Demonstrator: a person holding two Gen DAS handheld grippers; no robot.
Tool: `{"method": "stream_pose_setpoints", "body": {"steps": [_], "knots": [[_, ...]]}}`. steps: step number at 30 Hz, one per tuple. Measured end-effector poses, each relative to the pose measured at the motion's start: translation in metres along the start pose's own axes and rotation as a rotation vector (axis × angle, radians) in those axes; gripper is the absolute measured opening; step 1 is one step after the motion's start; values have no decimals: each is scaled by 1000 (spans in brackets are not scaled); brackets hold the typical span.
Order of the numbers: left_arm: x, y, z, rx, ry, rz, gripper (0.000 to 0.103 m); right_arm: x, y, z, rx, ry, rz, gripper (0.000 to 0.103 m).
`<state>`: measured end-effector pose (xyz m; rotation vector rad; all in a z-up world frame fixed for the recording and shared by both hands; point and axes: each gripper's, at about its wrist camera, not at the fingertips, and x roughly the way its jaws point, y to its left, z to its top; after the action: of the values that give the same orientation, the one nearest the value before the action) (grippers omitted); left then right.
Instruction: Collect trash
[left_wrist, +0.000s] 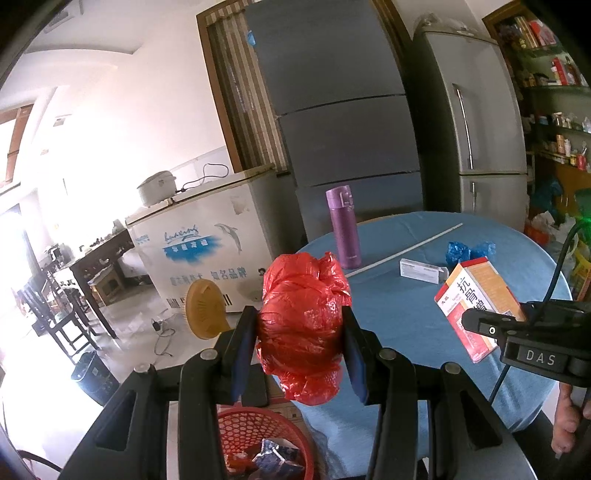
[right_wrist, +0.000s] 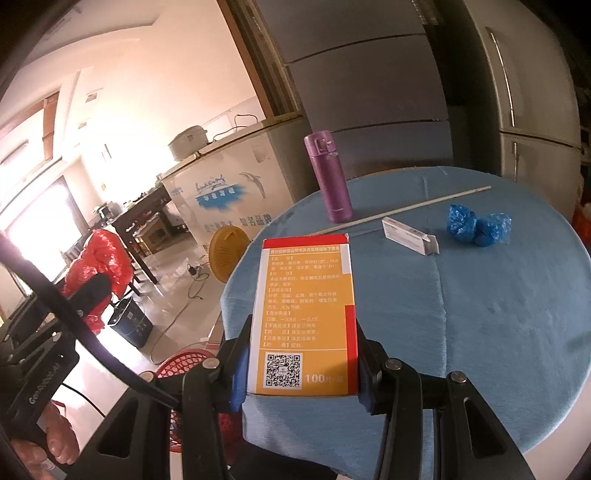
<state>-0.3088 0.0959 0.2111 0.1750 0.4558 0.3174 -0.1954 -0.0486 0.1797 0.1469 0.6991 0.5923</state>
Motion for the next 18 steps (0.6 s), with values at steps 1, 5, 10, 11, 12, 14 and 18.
{"method": "stream_pose_setpoints", "body": {"steps": [1,5,10,11,12,14,18], "knots": [[-1,1,0,1,-1,5,46,-1,2,0,-5,-2,5,48],[-7,5,-1,3,-7,21,46,-4,11,-2,-16,-6,21,48],[-14,9,-2,6,-20,36,46,-7,20,-2,-27,-6,48,48],[-15,9,-1,7,-23,40,46,-8,22,-3,-31,-8,52,48],[-17,10,-2,8,-27,45,46,-9,24,-3,-36,-10,55,48],[-18,12,-2,9,-32,50,46,-10,28,-3,-49,-16,58,48],[-20,15,-4,7,-34,56,46,-11,34,-5,-60,-14,64,48]]}}
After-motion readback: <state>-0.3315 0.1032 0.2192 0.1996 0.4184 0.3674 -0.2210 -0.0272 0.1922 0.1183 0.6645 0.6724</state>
